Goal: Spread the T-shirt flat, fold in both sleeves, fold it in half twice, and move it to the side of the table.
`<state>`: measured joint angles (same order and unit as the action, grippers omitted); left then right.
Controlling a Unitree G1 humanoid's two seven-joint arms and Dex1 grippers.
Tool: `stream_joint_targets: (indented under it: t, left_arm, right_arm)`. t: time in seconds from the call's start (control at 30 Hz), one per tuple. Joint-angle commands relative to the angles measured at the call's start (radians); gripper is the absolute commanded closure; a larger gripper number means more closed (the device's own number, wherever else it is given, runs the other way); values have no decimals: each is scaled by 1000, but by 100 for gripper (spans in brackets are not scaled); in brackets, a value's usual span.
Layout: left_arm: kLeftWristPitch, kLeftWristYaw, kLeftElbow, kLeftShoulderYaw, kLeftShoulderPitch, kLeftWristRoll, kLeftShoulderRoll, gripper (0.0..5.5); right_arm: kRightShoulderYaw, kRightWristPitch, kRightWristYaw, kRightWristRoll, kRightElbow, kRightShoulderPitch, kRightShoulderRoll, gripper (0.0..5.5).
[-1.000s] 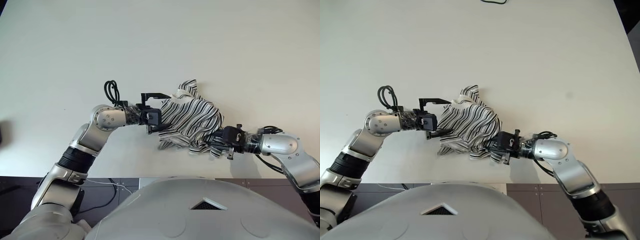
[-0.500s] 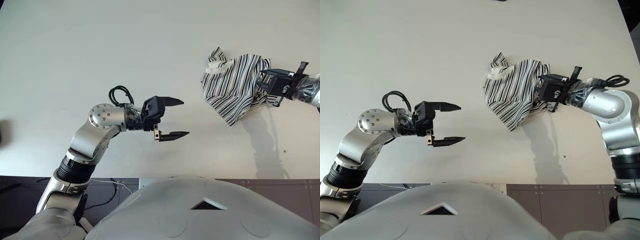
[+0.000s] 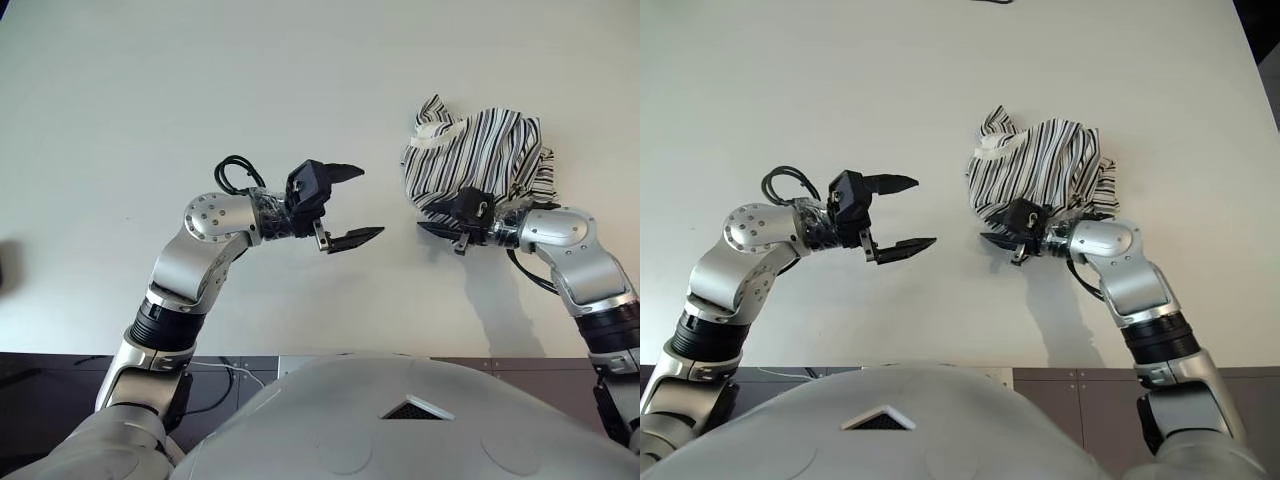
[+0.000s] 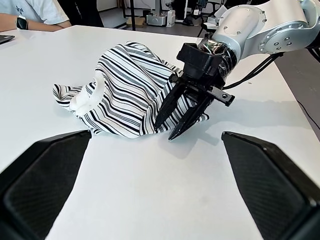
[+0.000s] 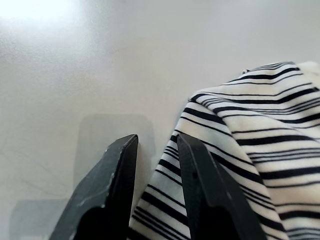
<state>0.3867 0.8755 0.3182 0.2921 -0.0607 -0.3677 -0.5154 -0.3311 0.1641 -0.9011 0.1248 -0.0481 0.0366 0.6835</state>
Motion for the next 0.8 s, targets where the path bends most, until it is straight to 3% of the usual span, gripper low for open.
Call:
stream_joint_targets:
  t: [0.03,0.17,0.23,0.47,0.63,0.73,0.8]
  left_arm:
    - [-2,-17,-4,-20,1,13,0,66]
    - [2,-35,1,-39,17,7,1,66]
    - [-1,-42,2,-46,26,7,1,66]
    - [-7,-64,-6,-40,27,15,22,66]
    - [0,-59,-24,-43,-5,11,30,66]
    - [-1,-54,-34,-39,-18,13,33,66]
    - [1,-48,-33,-36,-24,13,31,66]
  right_arm:
    - [-28,46,-140,24,-45,-104,102,409]
    - [-5,10,-316,38,-127,-243,324,409]
    - [43,-45,-319,26,-121,-259,372,409]
    - [217,84,-56,199,-155,-10,92,409]
    - [104,-16,38,-6,112,109,-8,409]
    - [11,-78,-1,-114,293,149,-22,409]
    - [-6,-60,-102,-69,219,80,21,409]
